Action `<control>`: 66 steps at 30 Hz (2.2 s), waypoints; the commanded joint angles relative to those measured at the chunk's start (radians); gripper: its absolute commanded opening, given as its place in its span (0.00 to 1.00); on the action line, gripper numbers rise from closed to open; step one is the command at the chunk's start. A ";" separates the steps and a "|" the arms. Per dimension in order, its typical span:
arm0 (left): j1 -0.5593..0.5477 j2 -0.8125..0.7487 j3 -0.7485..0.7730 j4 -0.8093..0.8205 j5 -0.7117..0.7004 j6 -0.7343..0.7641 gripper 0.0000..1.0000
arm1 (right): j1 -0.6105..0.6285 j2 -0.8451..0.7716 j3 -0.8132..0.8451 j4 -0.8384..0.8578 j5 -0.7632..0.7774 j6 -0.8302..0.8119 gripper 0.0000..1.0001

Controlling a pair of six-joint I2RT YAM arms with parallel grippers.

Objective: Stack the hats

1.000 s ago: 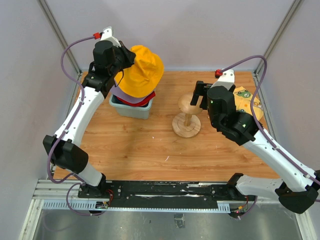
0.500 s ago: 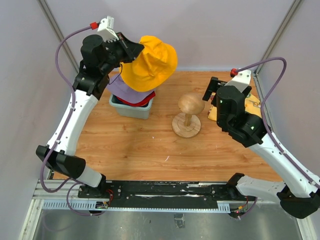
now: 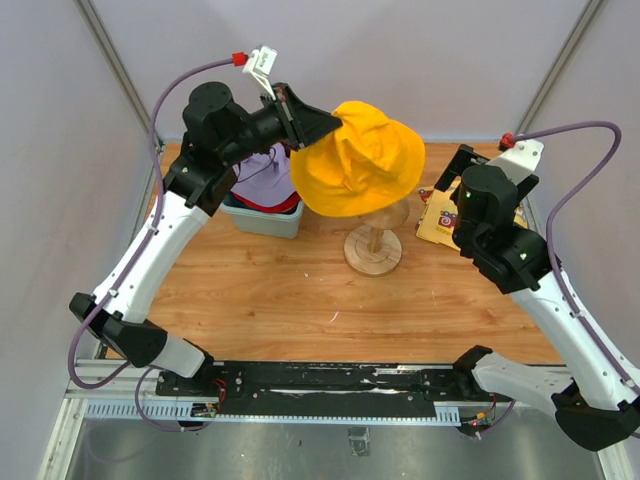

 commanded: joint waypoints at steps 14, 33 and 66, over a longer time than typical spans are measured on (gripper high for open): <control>-0.171 0.094 -0.183 0.184 0.101 -0.032 0.01 | -0.119 -0.069 -0.090 -0.010 -0.030 0.095 0.87; -0.196 0.251 -0.242 0.169 -0.003 0.068 0.00 | -0.230 -0.035 -0.194 -0.009 -0.194 0.183 0.87; -0.079 -0.026 -0.387 0.126 -0.530 -0.003 0.76 | -0.257 0.057 -0.122 0.015 -0.327 0.159 0.86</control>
